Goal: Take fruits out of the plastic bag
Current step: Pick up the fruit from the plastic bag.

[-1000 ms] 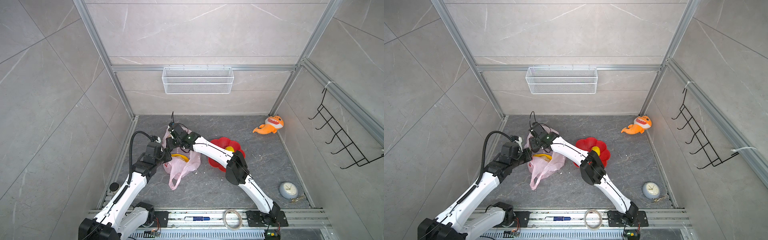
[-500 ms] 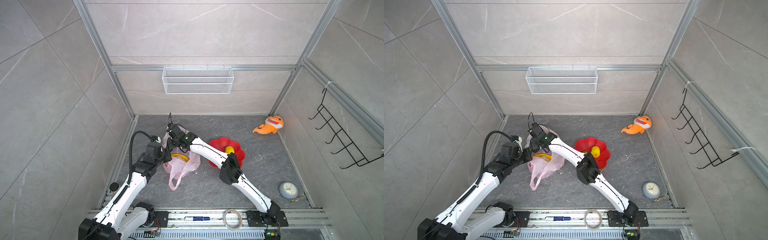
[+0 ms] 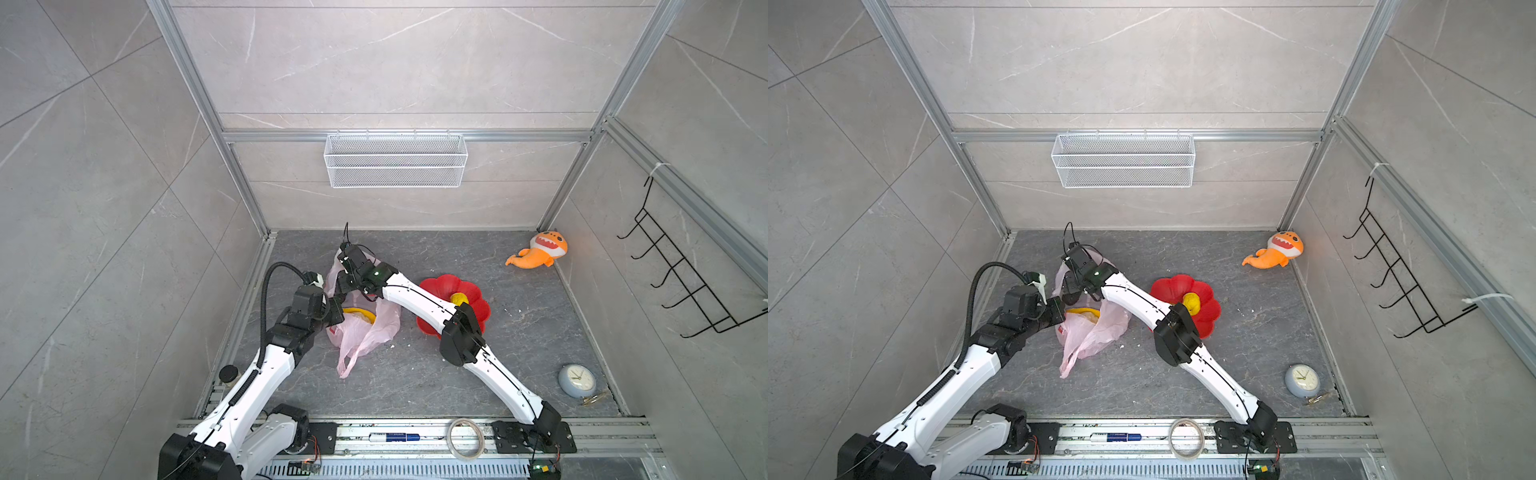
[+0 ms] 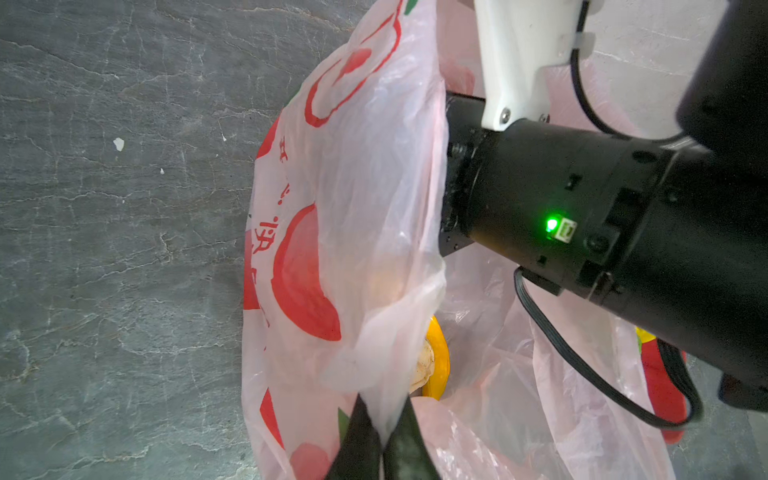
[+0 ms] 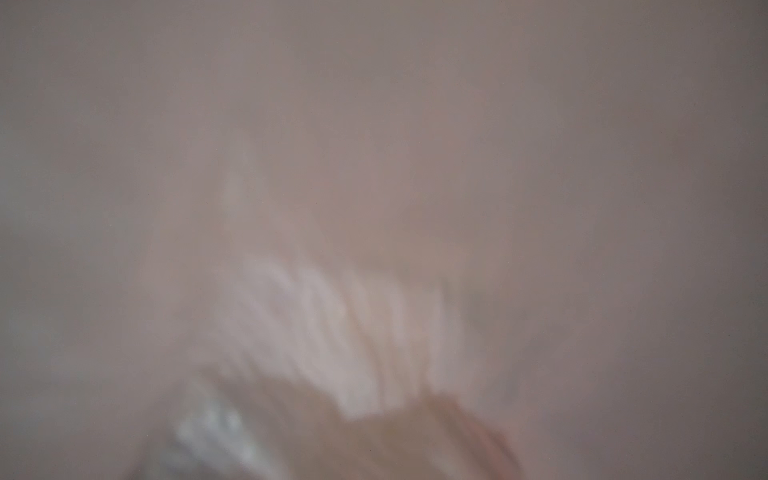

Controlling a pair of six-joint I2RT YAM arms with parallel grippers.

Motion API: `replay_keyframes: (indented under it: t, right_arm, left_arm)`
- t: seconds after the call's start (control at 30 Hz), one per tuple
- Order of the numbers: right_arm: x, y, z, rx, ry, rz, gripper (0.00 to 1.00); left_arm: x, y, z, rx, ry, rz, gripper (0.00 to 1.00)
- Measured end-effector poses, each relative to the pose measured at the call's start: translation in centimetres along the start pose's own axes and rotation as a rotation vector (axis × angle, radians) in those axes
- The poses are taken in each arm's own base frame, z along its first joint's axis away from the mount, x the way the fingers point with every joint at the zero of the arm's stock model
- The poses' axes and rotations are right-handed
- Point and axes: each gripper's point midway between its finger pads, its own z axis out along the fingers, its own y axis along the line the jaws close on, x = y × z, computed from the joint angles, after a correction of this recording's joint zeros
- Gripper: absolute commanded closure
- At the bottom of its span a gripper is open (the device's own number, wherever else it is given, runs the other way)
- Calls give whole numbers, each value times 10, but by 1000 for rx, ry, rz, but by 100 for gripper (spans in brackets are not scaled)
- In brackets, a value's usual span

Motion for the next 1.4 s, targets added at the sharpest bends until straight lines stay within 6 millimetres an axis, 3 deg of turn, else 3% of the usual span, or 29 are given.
replay_keyframes:
  t: [0.33, 0.47, 0.67, 0.93, 1.4]
  right_arm:
    - [8, 1, 12, -30, 15, 6, 13]
    - [4, 3, 12, -42, 2, 11, 24]
    - [2, 3, 13, -46, -9, 12, 48]
    - [8, 0, 12, -42, -1, -1, 64]
    - [21, -5, -16, -37, 62, -40, 73]
  left_arm:
    - [-3, -8, -5, 47, -24, 13, 100]
    - [-2, -10, -5, 61, -20, 18, 100]
    - [-2, -10, -5, 62, -19, 19, 100]
    - [-2, -10, -5, 61, -19, 19, 100]
    - [-3, -7, -5, 45, -27, 18, 100]
